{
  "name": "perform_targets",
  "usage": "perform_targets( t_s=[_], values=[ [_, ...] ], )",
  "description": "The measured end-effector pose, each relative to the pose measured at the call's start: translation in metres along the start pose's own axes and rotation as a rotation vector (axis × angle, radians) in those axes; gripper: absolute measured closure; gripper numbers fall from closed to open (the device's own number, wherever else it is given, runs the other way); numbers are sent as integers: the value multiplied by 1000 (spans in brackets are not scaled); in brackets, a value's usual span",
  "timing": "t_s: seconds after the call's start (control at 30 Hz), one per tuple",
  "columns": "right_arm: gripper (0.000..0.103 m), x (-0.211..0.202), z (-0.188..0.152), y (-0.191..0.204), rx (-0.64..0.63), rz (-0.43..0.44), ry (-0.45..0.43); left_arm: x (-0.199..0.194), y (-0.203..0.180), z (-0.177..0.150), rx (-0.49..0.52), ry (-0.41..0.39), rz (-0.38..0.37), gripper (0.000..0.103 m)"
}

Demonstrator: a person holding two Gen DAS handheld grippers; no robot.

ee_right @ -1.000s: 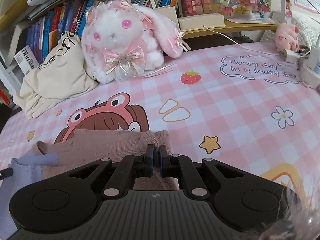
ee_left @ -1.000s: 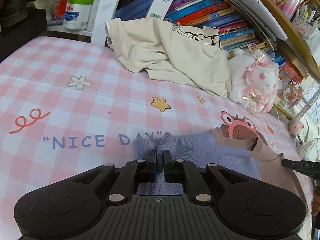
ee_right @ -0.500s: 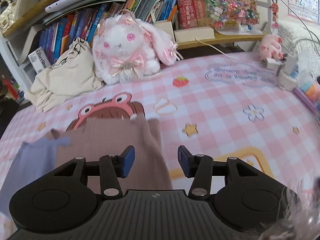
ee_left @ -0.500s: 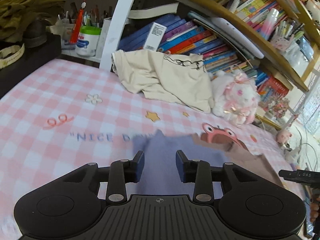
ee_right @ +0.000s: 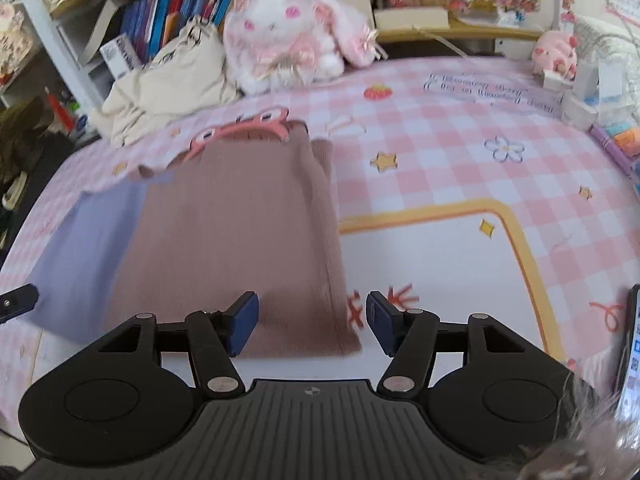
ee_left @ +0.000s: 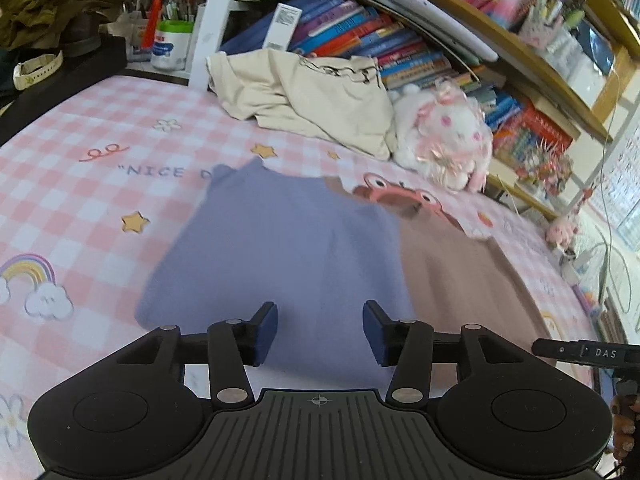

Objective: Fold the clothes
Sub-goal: 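Pull both open tools back from the folded sweater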

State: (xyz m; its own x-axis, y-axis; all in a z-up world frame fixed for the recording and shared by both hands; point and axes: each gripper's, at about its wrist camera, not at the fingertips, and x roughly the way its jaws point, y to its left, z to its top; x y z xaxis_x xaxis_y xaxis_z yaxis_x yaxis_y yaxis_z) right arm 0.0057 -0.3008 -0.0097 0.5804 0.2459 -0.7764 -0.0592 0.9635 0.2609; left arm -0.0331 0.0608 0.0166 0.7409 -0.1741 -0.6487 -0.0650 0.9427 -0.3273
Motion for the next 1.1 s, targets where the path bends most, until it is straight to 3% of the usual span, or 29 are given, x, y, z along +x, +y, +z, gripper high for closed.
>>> perform_targets(
  t_s=[0.27,0.6,0.63,0.77,0.8,0.9,1.03,1.1],
  values=[
    [43,-9,9,-15,-41,56,-40,-1,-27,-17,-25,4,59,54],
    [47,19,26,-29,-4,162,66,0,-52,-24,-28,0,123,46],
    [50,22,26,-29,-2,171,80,0,-54,-25,-31,0,128,46],
    [83,30,28,-26,-26,206,112,1,-54,-25,-53,3,148,46],
    [88,23,28,-25,-44,220,84,1,-54,-25,-60,3,152,46],
    [89,-2,28,-22,-102,267,-28,0,-52,-24,-75,-3,164,46],
    [94,21,24,-29,-65,189,87,3,-48,-24,-103,8,165,46],
    [92,28,23,-35,-26,200,84,5,-47,-24,-104,12,165,46]
  ],
)
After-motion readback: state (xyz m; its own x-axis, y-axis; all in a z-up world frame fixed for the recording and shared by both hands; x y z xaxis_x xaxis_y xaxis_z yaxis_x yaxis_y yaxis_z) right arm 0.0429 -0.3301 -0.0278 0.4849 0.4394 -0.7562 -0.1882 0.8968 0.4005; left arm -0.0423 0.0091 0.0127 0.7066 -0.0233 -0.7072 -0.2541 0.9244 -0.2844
